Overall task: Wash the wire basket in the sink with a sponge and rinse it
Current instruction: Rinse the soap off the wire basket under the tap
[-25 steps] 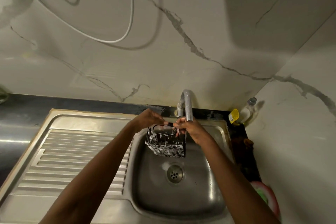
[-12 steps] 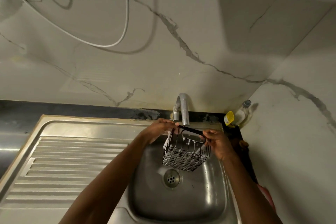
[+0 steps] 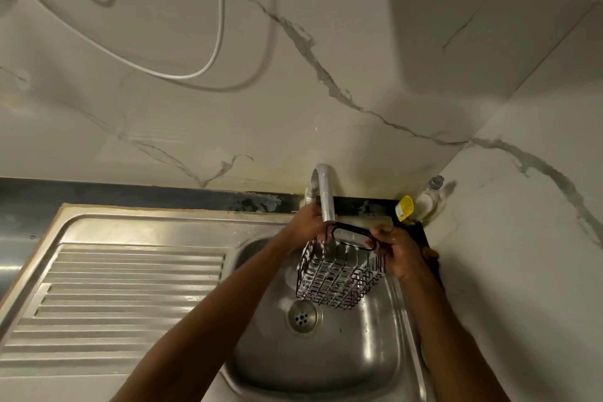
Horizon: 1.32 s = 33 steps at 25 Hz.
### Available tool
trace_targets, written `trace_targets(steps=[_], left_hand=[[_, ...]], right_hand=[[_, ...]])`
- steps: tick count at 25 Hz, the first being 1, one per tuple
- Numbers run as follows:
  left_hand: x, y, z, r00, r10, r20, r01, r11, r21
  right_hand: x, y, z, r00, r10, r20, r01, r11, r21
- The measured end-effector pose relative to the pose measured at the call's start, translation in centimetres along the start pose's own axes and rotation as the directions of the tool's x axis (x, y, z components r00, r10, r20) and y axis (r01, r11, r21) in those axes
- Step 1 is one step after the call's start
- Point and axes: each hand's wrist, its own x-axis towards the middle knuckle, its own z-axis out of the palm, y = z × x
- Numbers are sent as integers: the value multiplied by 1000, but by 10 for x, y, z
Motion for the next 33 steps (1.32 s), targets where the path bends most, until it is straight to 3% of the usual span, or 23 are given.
trace_targets(steps=[3,6,8,12,17,22,29,33], left_hand=[[-13,-3,-23,993,-72,98,61,992,109],[-30,-18,-46,989,-99,111,97,995,24],[-39,-35,-53,993,-101,59,103,994,-30],[-54,-55,-38,986,-149,-70,153,987,53],[-61,-70,-32,971,-135,-197,151,986,65],[-67,-67,-31,943,-129,-305,158,985,73],[-85,-83,-39,949,-113,-295,120,993,4],[-89,-89,-38,956,-112,-271,126,991,35]], right_hand=[[16,0,32,987,-18,162,68,949,-308],[31,4,68,959,65,276,72,885,-461],[32,5,89,958,84,274,39,909,-416],[32,8,111,959,151,240,-74,950,-303],[35,30,106,941,310,138,-240,896,-374],[33,33,111,875,457,161,-378,851,-364],[48,52,130,717,691,93,-565,654,-502],[51,52,133,716,697,37,-539,587,-603]])
